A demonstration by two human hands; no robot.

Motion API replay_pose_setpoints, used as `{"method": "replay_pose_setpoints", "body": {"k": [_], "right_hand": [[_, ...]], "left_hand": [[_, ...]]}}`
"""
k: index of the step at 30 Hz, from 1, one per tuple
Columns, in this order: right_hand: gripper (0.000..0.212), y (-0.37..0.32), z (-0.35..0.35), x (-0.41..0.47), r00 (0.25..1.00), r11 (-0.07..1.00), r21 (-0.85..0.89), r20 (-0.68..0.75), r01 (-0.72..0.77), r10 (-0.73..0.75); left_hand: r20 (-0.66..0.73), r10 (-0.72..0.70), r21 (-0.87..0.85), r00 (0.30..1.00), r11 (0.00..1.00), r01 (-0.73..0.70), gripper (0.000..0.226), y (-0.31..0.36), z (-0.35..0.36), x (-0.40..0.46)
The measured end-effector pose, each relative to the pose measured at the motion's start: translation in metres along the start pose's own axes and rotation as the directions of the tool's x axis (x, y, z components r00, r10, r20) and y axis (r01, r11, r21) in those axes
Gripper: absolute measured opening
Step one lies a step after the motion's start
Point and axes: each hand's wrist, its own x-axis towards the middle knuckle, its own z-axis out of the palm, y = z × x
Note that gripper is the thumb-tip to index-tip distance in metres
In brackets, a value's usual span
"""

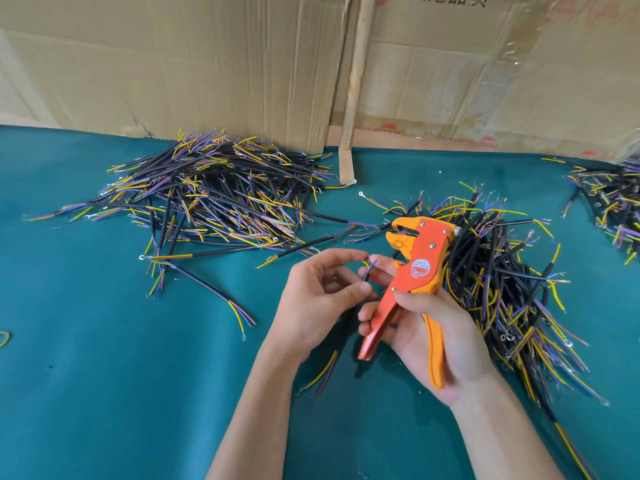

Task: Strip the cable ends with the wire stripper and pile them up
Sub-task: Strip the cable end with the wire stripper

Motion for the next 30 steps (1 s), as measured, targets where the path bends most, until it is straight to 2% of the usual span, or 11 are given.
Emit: {"method": "replay_pose_setpoints", "body": {"k": [10, 13, 18, 22, 30], "right_hand": [[0.063, 0.0011, -0.001, 0.0007, 1.0, 1.0, -0.006, -0.013, 0.026, -0.026], [0.059, 0.0011, -0.0021, 0.0007, 0.999, 0.999, -0.019, -0.027, 0.041, -0.041], [0.063, -0.0007, -0.0022, -0.0005, 1.0, 0.999, -0.037, 0.01, 0.017, -0.017], [0.057, -0.0006, -0.0014, -0.0002, 1.0, 0.999, -0.036, -0.003, 0.031, -0.031], [0.063, 0.0011, -0.002, 0.001, 0.999, 0.998, -0.048, -0.027, 0.033, -0.035]], "left_hand": [[-0.052, -0.062, 0.016, 0.997, 0.998, 0.062, 0.033, 0.001, 0.0009, 0.0009], [-0.064, -0.066, 0.028, 0.996, 0.997, 0.068, 0.031, 0.0014, 0.0015, 0.0008], [-0.071, -0.051, 0.055, 0.996, 0.997, 0.055, 0.026, 0.0004, 0.0021, 0.0005], [-0.099, -0.037, 0.069, 0.994, 0.997, 0.044, 0.023, -0.0002, 0.0038, 0.001], [-0.138, 0.051, 0.105, 0.989, 0.994, -0.037, 0.02, -0.0027, 0.0048, 0.0028]]}}
